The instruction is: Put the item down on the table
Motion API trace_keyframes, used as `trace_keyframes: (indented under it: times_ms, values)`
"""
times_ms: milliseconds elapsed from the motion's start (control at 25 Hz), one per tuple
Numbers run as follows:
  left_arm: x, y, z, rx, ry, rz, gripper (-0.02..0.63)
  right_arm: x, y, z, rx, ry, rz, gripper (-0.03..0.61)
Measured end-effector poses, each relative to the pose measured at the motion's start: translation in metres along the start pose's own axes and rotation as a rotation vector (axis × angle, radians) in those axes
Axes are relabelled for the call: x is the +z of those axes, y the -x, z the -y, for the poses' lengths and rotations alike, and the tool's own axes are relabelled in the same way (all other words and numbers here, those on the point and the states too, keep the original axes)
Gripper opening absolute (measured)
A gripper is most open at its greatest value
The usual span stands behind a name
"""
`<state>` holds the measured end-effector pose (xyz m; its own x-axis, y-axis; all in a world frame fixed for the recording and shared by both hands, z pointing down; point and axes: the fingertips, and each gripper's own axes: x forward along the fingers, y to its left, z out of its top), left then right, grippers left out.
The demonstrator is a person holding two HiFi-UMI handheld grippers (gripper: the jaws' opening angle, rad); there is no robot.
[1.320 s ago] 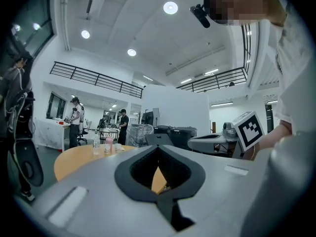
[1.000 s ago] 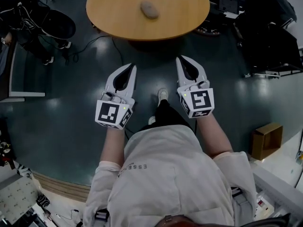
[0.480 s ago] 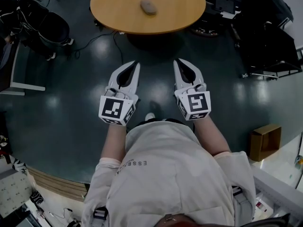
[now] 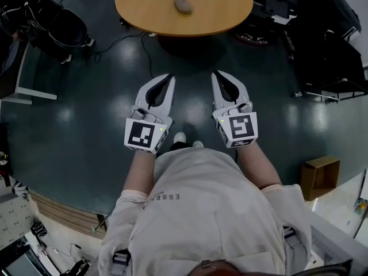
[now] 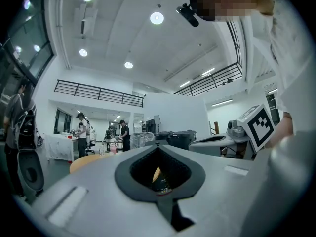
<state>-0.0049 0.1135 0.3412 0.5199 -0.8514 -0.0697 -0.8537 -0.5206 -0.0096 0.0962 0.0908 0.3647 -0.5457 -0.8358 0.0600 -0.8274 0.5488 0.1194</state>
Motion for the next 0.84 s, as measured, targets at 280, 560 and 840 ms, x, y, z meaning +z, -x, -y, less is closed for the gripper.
trace_keyframes:
  times_ms: [280,560,840]
  values:
    - [-0.005,0.005,-0.006,0.012,0.014,-0.012,0.017,0.007,0.004,-0.006,-0.003,0.008,0.019,-0.011]
    - [-0.005,0.007,-0.015,0.021,0.021,-0.014,0.015,0.01,0.003,-0.008,-0.009,0.012,0.027,-0.011]
    - [-0.01,0.015,-0.02,0.027,0.026,-0.025,0.017,0.009,0.001,-0.019,-0.004,0.01,0.023,-0.011]
